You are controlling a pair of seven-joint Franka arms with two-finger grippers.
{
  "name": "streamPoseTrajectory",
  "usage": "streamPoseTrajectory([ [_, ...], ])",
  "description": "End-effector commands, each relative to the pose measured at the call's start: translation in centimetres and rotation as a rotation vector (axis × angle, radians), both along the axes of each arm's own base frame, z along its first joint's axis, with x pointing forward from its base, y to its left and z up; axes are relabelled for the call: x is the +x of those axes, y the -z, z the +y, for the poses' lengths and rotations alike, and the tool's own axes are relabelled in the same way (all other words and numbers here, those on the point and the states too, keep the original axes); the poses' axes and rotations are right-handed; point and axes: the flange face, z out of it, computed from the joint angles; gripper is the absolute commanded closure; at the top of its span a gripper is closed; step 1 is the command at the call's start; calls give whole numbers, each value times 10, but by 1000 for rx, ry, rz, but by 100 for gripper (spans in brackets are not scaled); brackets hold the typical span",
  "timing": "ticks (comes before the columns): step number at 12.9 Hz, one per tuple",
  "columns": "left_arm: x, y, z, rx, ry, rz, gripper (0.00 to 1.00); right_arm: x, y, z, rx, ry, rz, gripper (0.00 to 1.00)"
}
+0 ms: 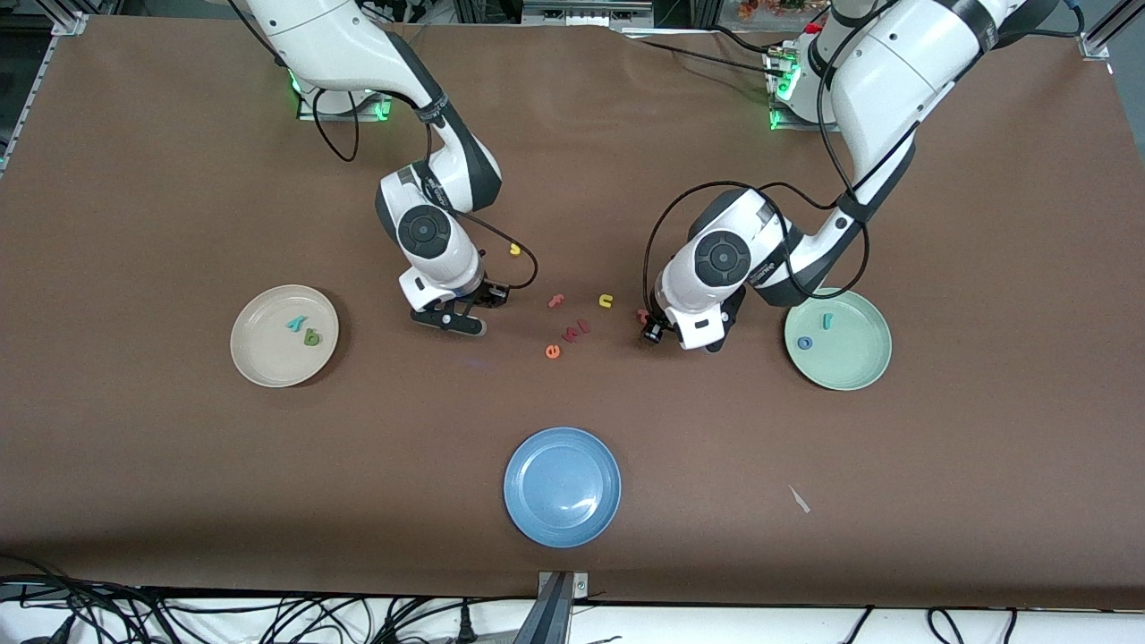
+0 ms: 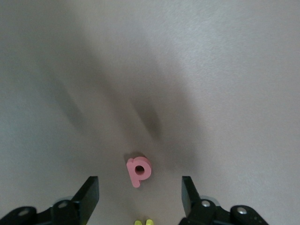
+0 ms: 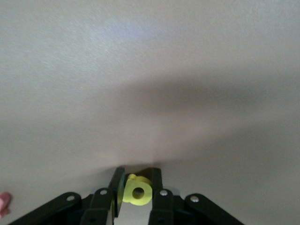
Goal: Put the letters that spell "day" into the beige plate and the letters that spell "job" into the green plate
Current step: 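Drop d on cream plate with the right gripper while the left gripper holds p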
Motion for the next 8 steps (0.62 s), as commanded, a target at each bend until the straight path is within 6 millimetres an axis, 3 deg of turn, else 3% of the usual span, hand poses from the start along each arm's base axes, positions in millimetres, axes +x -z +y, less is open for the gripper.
streamPoseTrajectory([
  [1,-3,7,-5,0,-44,8,35,22,-31,1,-22,-9,32,91],
  [3,-5,17,-7,-23,-71,-3,41,41,-48,-37,-59,-85,40,91],
  [6,-15,27,-6,-35,-72,-6,50,71,-72,-122,-97,-249,90,91],
  [8,-15,29,-4,-33,-74,-3,51,81,-78,-167,-108,-334,115,90],
])
